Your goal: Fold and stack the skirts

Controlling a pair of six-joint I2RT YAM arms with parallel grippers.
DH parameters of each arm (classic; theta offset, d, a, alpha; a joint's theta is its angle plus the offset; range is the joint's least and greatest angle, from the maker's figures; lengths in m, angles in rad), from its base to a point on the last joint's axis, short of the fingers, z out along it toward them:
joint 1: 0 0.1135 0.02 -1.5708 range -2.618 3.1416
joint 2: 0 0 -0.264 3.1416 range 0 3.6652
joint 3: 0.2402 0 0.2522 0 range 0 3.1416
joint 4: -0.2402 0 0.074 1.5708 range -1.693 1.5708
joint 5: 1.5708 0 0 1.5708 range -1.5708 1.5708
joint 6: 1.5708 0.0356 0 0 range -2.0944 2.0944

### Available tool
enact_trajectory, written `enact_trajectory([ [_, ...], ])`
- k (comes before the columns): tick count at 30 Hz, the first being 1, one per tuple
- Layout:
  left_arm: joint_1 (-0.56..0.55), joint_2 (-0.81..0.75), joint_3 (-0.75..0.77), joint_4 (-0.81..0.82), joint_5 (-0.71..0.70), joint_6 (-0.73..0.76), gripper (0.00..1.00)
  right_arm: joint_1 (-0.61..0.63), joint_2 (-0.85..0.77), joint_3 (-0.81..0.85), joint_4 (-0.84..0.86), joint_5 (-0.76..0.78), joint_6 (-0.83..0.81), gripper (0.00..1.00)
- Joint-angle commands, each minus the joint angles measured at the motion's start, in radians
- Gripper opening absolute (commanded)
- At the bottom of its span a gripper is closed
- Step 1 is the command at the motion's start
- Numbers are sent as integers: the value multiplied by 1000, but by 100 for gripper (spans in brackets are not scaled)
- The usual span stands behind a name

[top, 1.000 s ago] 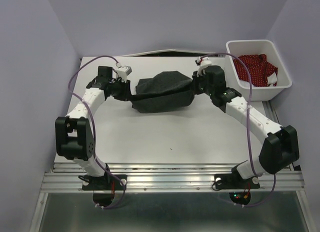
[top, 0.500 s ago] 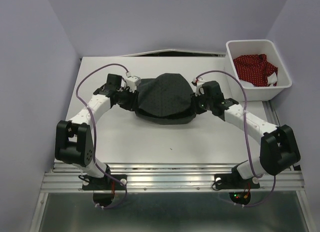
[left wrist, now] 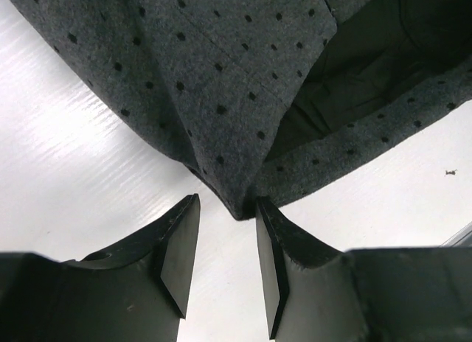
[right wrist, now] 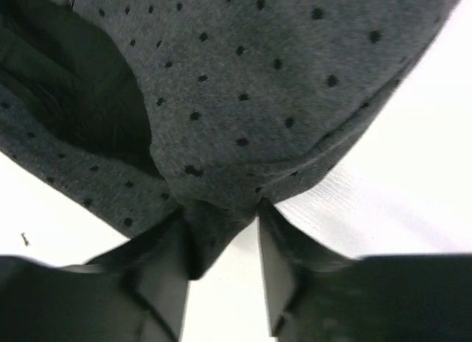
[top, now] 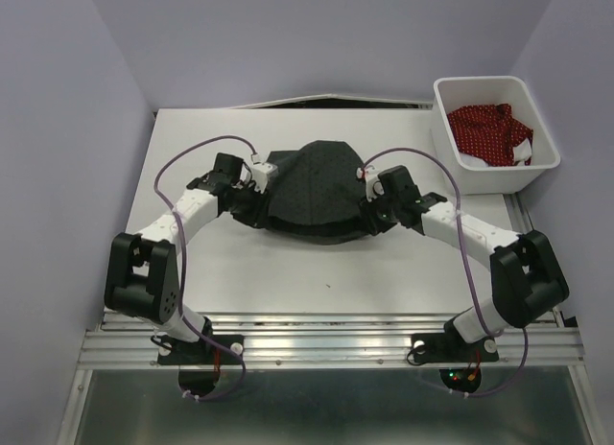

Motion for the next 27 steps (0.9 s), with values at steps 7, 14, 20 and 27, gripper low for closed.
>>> enact_trajectory([
  [7, 83, -195, -61, 1, 111, 225, 51, 18, -28, 53, -4, 37, 16, 17],
  [14, 89, -292, -200, 27, 112, 655, 60, 18, -80, 158, -65, -31, -48, 89],
  [20, 60, -294, -297, 152, 194, 808, 60, 9, -66, 328, -156, -63, -212, 96],
  [27, 3, -211, -322, 372, 194, 761, 60, -165, -152, 140, -127, -220, -732, 94],
])
